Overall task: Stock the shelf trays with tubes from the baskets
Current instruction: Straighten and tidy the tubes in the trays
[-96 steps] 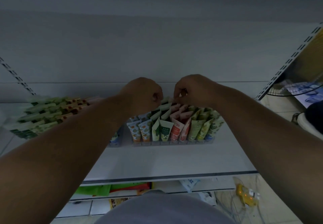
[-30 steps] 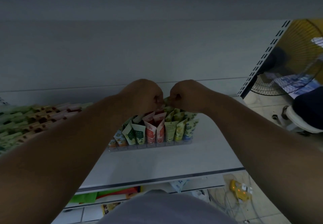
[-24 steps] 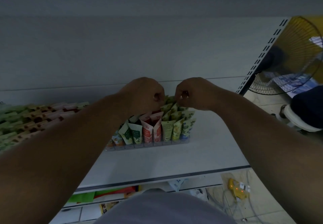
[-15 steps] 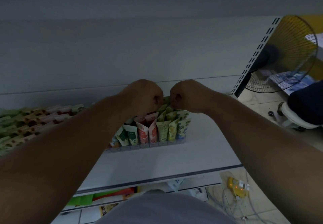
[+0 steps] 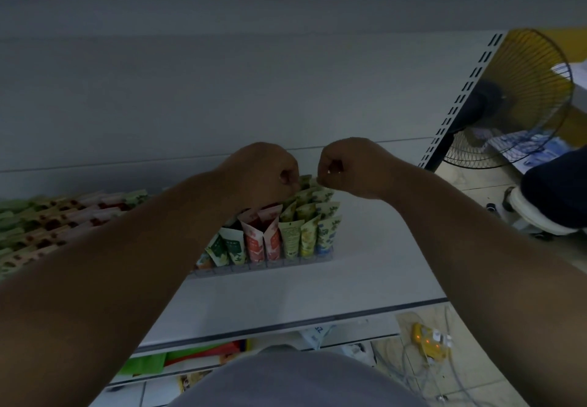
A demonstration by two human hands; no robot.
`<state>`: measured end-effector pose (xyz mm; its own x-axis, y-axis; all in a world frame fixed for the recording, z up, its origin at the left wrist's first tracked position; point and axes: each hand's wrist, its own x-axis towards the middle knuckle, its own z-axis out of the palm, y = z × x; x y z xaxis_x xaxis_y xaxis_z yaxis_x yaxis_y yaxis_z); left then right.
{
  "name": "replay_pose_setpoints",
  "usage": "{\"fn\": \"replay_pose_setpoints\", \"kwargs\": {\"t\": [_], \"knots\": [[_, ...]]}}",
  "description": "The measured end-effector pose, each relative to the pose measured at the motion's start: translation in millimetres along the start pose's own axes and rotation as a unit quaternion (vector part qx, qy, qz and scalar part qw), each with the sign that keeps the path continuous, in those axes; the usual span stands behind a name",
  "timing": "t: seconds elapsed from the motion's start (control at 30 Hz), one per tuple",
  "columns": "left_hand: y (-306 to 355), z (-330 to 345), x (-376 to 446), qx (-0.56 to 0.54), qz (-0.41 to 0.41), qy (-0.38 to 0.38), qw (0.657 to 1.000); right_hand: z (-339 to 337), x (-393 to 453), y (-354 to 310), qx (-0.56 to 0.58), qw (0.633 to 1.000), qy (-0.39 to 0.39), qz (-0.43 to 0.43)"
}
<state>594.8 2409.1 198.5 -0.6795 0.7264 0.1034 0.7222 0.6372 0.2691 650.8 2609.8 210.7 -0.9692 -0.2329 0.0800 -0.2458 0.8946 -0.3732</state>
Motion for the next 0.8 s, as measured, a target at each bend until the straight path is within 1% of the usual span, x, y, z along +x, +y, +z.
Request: {"fn": "replay_pose_setpoints", "kwargs": {"t": [0.17, 0.27, 0.53, 0.67, 0.73, 0.8], "knots": [[10.1, 1.5, 6.9, -0.02, 0.011, -0.018, 1.0, -0.7, -3.7, 5.6, -0.019, 0.997, -0.069, -0.011], [12.0, 5.2, 7.9, -0.028, 0.016, -0.017, 0.999, 1.5, -3.8, 6.5, -0.03, 0.996, -0.079, -0.017], [10.7, 8.0, 4.2, -0.016, 0.005, -0.002, 1.0, 2.5, -6.8, 9.1, -0.035, 0.997, -0.07, -0.011], [10.5, 2.7, -3.7, -0.019, -0.011, 0.005, 1.0, 2.8, -8.3, 4.7, -0.033, 0.999, -0.026, -0.021], [4.0, -2.2, -14.6, -0.02, -0.036, 0.022, 0.999, 3.2, -7.1, -4.2, -0.025, 0.999, -0.006, -0.029], [-7.5, -9.0, -32.2, -0.004, -0.056, 0.058, 0.997, 4.5, -3.6, -19.2, -0.012, 0.999, -0.002, -0.041]]}}
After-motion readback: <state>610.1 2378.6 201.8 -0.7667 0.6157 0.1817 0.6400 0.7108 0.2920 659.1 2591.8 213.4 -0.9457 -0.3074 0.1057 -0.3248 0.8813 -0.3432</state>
